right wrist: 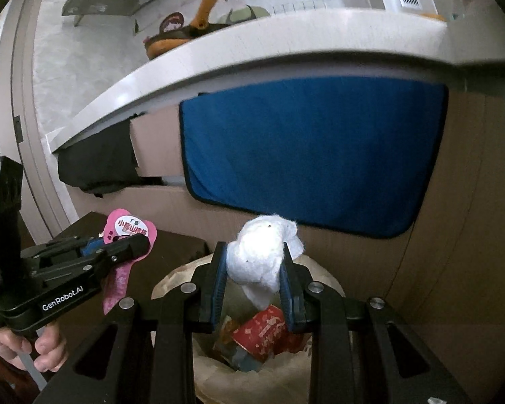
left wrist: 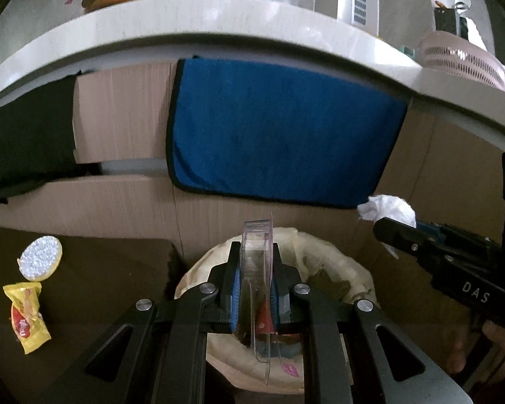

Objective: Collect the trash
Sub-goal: 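Carry the candy stick and tissue over the bin with both grippers, then open both grippers over the bin to drop the candy stick and tissue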

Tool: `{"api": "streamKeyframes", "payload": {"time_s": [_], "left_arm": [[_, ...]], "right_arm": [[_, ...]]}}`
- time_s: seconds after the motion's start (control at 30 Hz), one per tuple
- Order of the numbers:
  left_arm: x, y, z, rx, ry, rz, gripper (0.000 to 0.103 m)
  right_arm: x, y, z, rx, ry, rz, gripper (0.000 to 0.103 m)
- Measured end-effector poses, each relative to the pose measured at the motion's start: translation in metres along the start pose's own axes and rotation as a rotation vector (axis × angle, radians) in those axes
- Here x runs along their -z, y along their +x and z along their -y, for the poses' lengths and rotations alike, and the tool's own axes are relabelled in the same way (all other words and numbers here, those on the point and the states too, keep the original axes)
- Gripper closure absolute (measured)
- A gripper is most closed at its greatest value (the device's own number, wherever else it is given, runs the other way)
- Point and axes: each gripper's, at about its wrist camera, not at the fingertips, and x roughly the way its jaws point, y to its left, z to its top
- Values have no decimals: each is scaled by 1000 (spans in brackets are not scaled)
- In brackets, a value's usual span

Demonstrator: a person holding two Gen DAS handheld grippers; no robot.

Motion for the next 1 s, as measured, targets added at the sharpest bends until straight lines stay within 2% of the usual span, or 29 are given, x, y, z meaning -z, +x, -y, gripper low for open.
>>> {"api": "streamKeyframes", "payload": {"time_s": [0.43,1.0], "left_arm": [[15,32,-9,27,-32,-93,89],[31,59,-21,96,-101,-199,89]], "right_arm": [[22,35,13,-12,44,-85,77],[30,61,17,8,59,-140,76]]}}
